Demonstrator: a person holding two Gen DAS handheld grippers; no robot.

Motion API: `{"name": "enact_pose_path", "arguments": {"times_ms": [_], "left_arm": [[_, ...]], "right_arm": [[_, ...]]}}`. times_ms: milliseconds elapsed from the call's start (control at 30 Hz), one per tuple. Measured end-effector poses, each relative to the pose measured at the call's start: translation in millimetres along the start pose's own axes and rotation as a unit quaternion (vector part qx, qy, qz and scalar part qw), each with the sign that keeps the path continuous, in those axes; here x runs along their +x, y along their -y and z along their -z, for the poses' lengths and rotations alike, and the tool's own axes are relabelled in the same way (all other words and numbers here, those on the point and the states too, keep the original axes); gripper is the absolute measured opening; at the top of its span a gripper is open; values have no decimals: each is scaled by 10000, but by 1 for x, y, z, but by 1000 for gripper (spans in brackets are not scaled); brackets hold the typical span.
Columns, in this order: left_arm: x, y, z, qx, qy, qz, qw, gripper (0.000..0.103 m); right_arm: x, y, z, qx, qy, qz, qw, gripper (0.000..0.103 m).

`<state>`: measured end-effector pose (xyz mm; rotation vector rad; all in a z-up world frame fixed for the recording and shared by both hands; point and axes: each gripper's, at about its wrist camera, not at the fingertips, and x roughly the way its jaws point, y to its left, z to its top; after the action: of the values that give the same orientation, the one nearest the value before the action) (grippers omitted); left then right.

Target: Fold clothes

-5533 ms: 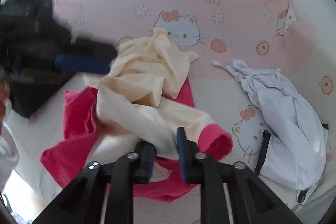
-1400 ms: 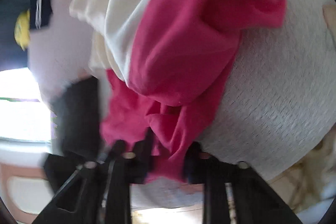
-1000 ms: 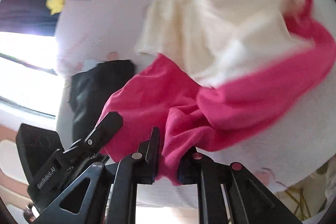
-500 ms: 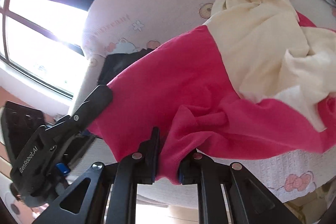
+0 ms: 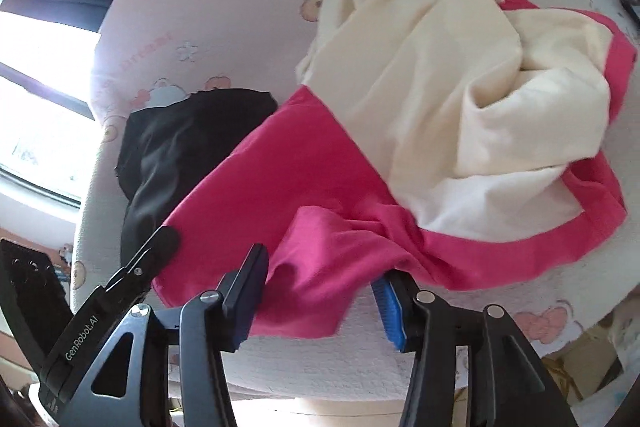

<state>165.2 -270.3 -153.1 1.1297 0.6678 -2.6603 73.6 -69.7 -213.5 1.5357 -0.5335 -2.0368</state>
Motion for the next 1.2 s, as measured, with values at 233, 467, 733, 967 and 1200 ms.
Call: {"name": "enact_pose_path", "arguments": {"times_ms": [233,467,733,967,1200], "left_arm": [[-18,-22,-17,-326,77,-312,9990,11],[-29,-40,0,-1267,52,80,9919,76],[-11,-8,28,-1244,-369,160,9914,76],[3,44,43,658,-522,-789,9933,76],[25,72,72,2473,-672,-1060,9608,76]], "right_arm": [[-29,5,1,-169,-14,425,9990,62],[-60,15,-13,-406,540,591,9960,70],[-75,49,-20,-468,708,979,9916,70],[-61,44,-19,-1504,680,1767,9703,70],[-26,27,-5,-2853,-24,2030,9367,70]]}}
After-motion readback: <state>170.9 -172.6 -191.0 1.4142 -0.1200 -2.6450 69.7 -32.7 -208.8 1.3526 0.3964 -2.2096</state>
